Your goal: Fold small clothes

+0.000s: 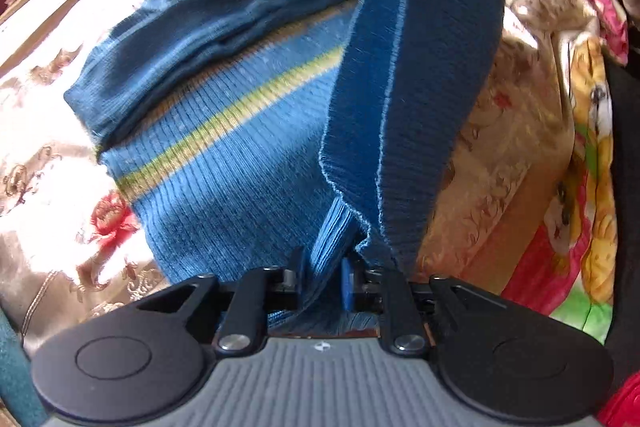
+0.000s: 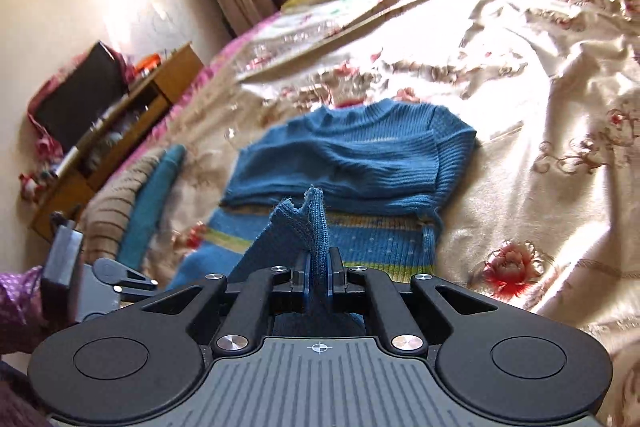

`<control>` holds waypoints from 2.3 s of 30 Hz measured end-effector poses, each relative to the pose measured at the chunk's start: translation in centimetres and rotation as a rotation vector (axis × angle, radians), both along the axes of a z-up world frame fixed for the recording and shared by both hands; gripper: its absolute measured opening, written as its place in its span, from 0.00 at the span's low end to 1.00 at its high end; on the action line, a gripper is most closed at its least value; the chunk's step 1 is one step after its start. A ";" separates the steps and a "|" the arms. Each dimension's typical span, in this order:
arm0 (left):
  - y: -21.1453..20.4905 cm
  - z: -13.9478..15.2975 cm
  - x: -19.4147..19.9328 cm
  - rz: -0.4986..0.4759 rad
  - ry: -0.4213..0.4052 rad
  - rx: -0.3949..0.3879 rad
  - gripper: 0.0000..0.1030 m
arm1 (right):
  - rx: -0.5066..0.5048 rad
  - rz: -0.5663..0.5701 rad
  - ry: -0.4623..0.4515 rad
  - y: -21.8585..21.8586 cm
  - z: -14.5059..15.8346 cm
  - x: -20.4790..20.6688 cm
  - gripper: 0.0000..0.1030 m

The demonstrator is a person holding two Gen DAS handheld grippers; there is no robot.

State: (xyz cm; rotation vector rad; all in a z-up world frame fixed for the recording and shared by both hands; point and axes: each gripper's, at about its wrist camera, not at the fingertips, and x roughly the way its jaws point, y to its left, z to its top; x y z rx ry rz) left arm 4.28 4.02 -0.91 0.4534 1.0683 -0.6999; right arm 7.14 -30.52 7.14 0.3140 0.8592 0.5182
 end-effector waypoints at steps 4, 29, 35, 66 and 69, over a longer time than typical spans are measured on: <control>0.8 1.0 0.0 0.041 -0.019 -0.042 0.11 | 0.012 -0.013 -0.008 -0.6 0.4 -0.8 0.06; 6.2 0.5 2.1 0.430 0.104 -0.303 0.11 | -0.086 -0.017 0.101 0.8 -4.4 1.4 0.33; 6.1 0.0 2.0 0.426 0.117 -0.309 0.11 | -0.081 0.049 0.088 2.0 -3.4 1.8 0.39; 9.5 8.5 9.1 0.487 -0.160 -0.429 0.10 | 0.045 -0.137 -0.122 -0.2 3.0 6.0 0.07; 10.4 8.5 12.2 0.548 -0.221 -0.478 0.10 | 0.066 -0.243 -0.206 -1.3 3.3 8.5 0.07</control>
